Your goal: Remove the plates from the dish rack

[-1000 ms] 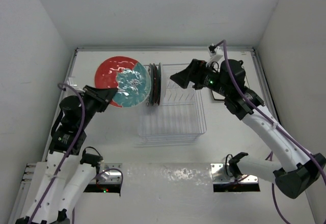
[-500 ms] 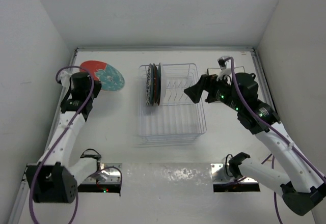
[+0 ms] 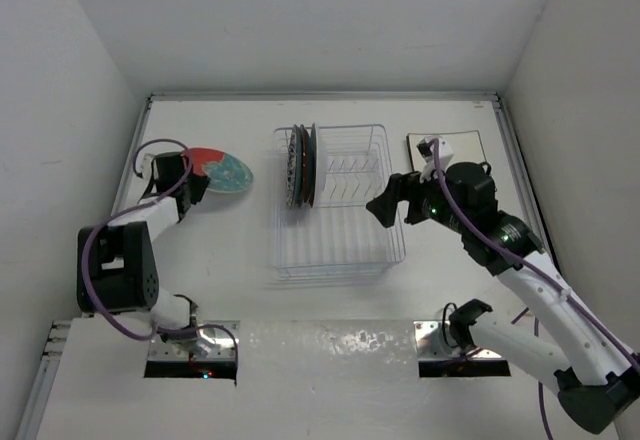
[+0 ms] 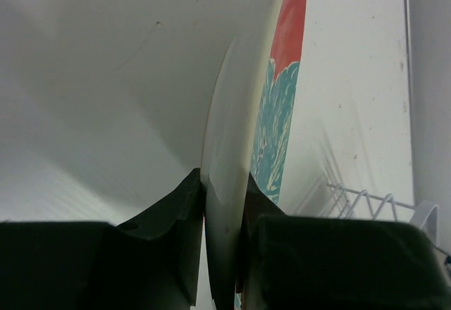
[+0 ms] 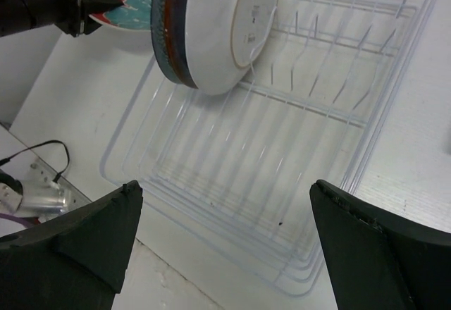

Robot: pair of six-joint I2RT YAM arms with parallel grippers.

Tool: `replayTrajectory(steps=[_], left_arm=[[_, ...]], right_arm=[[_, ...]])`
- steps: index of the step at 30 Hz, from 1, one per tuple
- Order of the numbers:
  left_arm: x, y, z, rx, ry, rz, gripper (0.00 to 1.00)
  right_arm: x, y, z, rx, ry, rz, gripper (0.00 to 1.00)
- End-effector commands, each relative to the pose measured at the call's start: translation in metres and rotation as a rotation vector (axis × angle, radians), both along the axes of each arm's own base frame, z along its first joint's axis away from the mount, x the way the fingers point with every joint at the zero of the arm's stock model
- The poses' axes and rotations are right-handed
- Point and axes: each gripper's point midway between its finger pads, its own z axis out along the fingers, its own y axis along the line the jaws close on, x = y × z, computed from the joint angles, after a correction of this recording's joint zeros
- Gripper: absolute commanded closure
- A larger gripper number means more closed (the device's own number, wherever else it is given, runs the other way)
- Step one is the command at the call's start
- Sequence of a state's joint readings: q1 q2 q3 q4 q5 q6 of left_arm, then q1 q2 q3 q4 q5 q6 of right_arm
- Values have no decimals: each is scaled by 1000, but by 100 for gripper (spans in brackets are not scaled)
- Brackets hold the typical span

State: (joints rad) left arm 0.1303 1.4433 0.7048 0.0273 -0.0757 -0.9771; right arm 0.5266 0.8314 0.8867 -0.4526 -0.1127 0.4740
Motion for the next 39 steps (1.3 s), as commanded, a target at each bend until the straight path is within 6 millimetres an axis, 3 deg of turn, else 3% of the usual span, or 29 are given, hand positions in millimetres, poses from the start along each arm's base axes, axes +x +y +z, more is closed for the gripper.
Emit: replayTrajectory(steps=[1, 4, 7, 10, 13, 16, 18, 24, 26, 29, 30, 32, 33, 34, 35, 36, 37, 38, 39], left_arm=[[51, -3, 61, -18, -287, -31, 86], [51, -2, 26, -35, -179, -22, 69], [50, -1, -16, -42, -55, -15, 43], [46, 2, -41, -40, 52, -5, 32], [35, 6, -61, -23, 208, -2, 19], [27, 11, -63, -1, 323, 4, 0], [17, 17, -59, 25, 395, 26, 0], [-13, 29, -23, 91, 422, 85, 0], [-25, 30, -18, 109, 456, 78, 0], [-37, 33, 8, 147, 404, 80, 0], [-39, 34, 35, 162, 324, 82, 0], [-45, 34, 65, 209, 246, 42, 0], [-50, 31, 100, 236, 141, 27, 0], [-52, 24, 119, 244, 75, -28, 0], [-54, 20, 134, 304, 19, -106, 0], [-66, 14, 165, 339, -86, -140, 0], [-72, 4, 175, 380, -138, -227, 0], [-86, -4, 200, 419, -235, -267, 0], [-94, -9, 207, 445, -270, -308, 0]], right_arm=[[6, 2, -8, -23, 7, 3, 1], [16, -4, -29, -70, 78, -68, 1], [22, -5, -50, -111, 172, -109, 1], [24, -1, -59, -108, 205, -115, 1], [29, 1, -66, -117, 220, -136, 1], [34, 1, -61, -174, 204, -174, 1], [41, 1, -65, -232, 207, -203, 1], [59, 19, -49, -264, 157, -252, 1], [62, 30, -43, -257, 146, -248, 1], [73, 50, -28, -254, 111, -247, 1], [81, 58, -7, -233, 72, -260, 1], [90, 64, -7, -324, 43, -298, 4], [95, 70, 13, -331, 13, -305, 5], [106, 73, 4, -386, 16, -329, 7], [111, 75, 7, -407, 10, -336, 13], [118, 78, 22, -414, -10, -346, 18], [127, 81, 12, -460, -8, -363, 23], [133, 86, 23, -451, -28, -370, 32], [136, 88, 23, -468, -36, -369, 37]])
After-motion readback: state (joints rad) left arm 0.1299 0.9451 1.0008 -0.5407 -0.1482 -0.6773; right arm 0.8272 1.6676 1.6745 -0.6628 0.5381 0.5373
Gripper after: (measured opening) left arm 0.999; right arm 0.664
